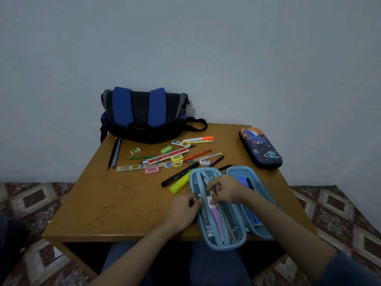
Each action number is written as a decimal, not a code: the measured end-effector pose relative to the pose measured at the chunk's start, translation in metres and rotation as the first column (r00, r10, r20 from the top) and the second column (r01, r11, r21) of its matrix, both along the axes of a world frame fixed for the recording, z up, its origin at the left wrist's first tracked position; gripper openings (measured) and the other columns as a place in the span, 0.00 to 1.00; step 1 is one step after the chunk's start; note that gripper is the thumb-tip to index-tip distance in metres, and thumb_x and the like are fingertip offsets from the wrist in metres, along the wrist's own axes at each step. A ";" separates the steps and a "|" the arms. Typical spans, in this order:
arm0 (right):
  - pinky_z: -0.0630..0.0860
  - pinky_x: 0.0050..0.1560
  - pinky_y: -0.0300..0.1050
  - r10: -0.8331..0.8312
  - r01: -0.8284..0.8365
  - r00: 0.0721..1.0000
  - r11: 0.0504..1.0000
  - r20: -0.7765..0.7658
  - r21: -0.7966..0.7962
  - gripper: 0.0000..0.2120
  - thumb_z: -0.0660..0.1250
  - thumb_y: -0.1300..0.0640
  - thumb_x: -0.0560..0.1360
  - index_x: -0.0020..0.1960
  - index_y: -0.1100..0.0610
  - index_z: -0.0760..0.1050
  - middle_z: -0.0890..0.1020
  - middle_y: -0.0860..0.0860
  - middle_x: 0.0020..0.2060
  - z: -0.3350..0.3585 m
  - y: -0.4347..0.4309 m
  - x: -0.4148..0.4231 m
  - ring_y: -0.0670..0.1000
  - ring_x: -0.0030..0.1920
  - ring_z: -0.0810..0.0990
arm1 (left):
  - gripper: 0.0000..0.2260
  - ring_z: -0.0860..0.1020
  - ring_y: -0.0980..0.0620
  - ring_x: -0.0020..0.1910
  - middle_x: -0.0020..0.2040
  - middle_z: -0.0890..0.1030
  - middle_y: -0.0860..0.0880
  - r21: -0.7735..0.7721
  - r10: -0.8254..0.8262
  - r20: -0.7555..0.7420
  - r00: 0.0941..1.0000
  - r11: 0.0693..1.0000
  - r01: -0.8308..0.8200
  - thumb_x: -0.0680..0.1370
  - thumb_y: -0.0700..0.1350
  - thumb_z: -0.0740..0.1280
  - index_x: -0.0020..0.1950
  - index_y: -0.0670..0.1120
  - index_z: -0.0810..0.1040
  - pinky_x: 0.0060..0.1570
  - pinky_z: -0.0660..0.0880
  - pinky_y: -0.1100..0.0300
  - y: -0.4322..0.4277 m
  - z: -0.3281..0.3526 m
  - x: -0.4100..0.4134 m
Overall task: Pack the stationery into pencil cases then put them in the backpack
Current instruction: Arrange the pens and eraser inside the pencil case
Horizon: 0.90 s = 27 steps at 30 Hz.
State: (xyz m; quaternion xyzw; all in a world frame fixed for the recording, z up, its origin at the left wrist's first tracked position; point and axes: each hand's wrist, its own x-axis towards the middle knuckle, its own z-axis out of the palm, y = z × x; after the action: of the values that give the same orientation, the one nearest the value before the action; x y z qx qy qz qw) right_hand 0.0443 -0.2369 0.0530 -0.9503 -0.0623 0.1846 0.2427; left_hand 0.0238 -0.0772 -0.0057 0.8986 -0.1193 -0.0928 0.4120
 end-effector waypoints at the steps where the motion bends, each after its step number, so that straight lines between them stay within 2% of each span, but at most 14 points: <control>1: 0.65 0.31 0.33 0.015 -0.015 1.000 1.000 -0.007 -0.012 0.18 0.74 0.58 0.69 0.57 0.59 0.79 0.69 0.42 0.28 -0.001 0.000 0.000 0.39 0.29 0.67 | 0.11 0.72 0.58 0.32 0.34 0.75 0.53 0.010 0.013 -0.004 1.000 1.000 -0.013 0.79 0.49 0.61 0.37 0.49 0.71 0.32 0.68 0.66 0.003 0.000 0.001; 3: 0.64 0.32 0.33 0.035 -0.036 0.999 0.998 -0.017 -0.042 0.17 0.74 0.56 0.69 0.56 0.58 0.80 0.69 0.41 0.28 -0.002 0.001 0.000 0.39 0.30 0.67 | 0.11 0.72 0.57 0.31 0.34 0.76 0.52 0.047 0.049 0.010 0.999 0.998 -0.049 0.80 0.49 0.61 0.37 0.50 0.72 0.32 0.68 0.64 0.012 0.000 0.003; 5: 0.68 0.36 0.35 0.065 -0.066 0.998 0.994 -0.016 -0.090 0.17 0.74 0.55 0.69 0.56 0.58 0.80 0.73 0.41 0.31 -0.001 0.003 0.003 0.42 0.33 0.70 | 0.12 0.71 0.57 0.29 0.32 0.75 0.52 0.077 0.089 0.028 0.996 0.993 -0.090 0.80 0.48 0.60 0.36 0.52 0.71 0.30 0.68 0.64 0.022 0.002 0.005; 7: 0.70 0.42 0.39 0.080 -0.085 0.996 0.988 -0.041 -0.128 0.17 0.75 0.55 0.69 0.56 0.58 0.80 0.78 0.46 0.37 -0.001 0.003 0.007 0.45 0.39 0.73 | 0.12 0.72 0.57 0.30 0.33 0.75 0.52 0.087 0.117 0.038 0.992 0.989 -0.120 0.80 0.48 0.60 0.37 0.54 0.70 0.31 0.68 0.65 0.031 0.003 0.009; 8: 0.70 0.43 0.39 0.083 -0.091 0.995 0.987 -0.060 -0.135 0.17 0.75 0.55 0.68 0.56 0.58 0.80 0.78 0.47 0.38 -0.001 0.003 0.008 0.46 0.40 0.73 | 0.09 0.73 0.57 0.32 0.36 0.77 0.52 0.083 0.137 0.042 0.990 0.987 -0.140 0.80 0.47 0.60 0.39 0.53 0.72 0.32 0.70 0.65 0.036 0.005 0.011; 10: 0.71 0.39 0.36 0.080 -0.089 0.993 0.990 -0.087 -0.113 0.14 0.75 0.58 0.68 0.54 0.59 0.81 0.76 0.44 0.35 0.003 0.005 0.013 0.44 0.37 0.74 | 0.03 0.76 0.57 0.43 0.48 0.77 0.51 0.086 0.220 0.105 0.970 0.970 -0.229 0.79 0.46 0.62 0.50 0.51 0.74 0.42 0.74 0.65 0.049 0.007 0.016; 13: 0.75 0.39 0.37 -0.004 0.005 1.000 1.000 -0.012 0.007 0.03 0.71 0.64 0.70 0.43 0.60 0.82 0.80 0.46 0.33 0.015 0.009 0.024 0.44 0.37 0.78 | 0.17 0.70 0.52 0.64 0.65 0.69 0.49 0.195 0.346 0.255 0.903 0.896 -0.398 0.77 0.44 0.64 0.66 0.47 0.70 0.62 0.71 0.57 0.073 0.005 0.027; 16: 0.77 0.36 0.43 -0.051 0.045 0.983 0.998 0.177 0.041 0.09 0.66 0.65 0.72 0.37 0.57 0.82 0.81 0.49 0.33 0.023 0.022 0.036 0.50 0.34 0.79 | 0.24 0.63 0.48 0.71 0.73 0.61 0.45 0.326 0.334 0.285 0.899 0.848 -0.418 0.78 0.46 0.63 0.72 0.45 0.63 0.68 0.66 0.54 0.098 -0.006 0.035; 18: 0.79 0.41 0.48 -0.067 0.062 0.968 0.998 0.242 0.025 0.11 0.65 0.65 0.73 0.36 0.56 0.81 0.83 0.52 0.36 0.019 0.031 0.044 0.54 0.37 0.81 | 0.23 0.63 0.48 0.70 0.75 0.59 0.46 0.402 0.292 0.266 0.919 0.832 -0.381 0.79 0.51 0.60 0.72 0.46 0.62 0.67 0.65 0.54 0.111 -0.016 0.036; 21: 0.80 0.42 0.49 -0.089 0.087 0.951 0.996 0.295 0.021 0.11 0.63 0.64 0.73 0.36 0.55 0.80 0.83 0.52 0.36 0.007 0.041 0.057 0.51 0.36 0.79 | 0.23 0.63 0.49 0.70 0.74 0.61 0.48 0.416 0.300 0.244 0.922 0.827 -0.379 0.79 0.56 0.57 0.72 0.48 0.63 0.68 0.64 0.54 0.120 -0.023 0.036; 24: 0.77 0.37 0.46 -0.107 0.111 0.936 0.994 0.334 0.007 0.10 0.62 0.63 0.74 0.41 0.59 0.81 0.81 0.53 0.35 0.000 0.052 0.064 0.51 0.36 0.79 | 0.23 0.62 0.50 0.70 0.73 0.63 0.49 0.416 0.289 0.276 0.917 0.823 -0.385 0.79 0.56 0.57 0.72 0.48 0.64 0.68 0.62 0.55 0.118 -0.026 0.038; 27: 0.73 0.35 0.43 -0.127 0.135 0.930 0.991 0.346 0.000 0.10 0.60 0.64 0.74 0.41 0.60 0.81 0.80 0.54 0.35 -0.006 0.063 0.078 0.53 0.39 0.78 | 0.22 0.62 0.51 0.70 0.72 0.64 0.49 0.419 0.287 0.300 0.910 0.818 -0.396 0.79 0.55 0.57 0.71 0.48 0.65 0.68 0.61 0.56 0.118 -0.026 0.038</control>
State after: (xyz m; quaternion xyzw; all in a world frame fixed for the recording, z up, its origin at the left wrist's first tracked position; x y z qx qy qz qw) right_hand 0.1219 -0.1737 0.0467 -0.9729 -0.0382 -0.0008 0.2283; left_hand 0.0623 0.0404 -0.0322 0.9824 0.0252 0.0583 0.1754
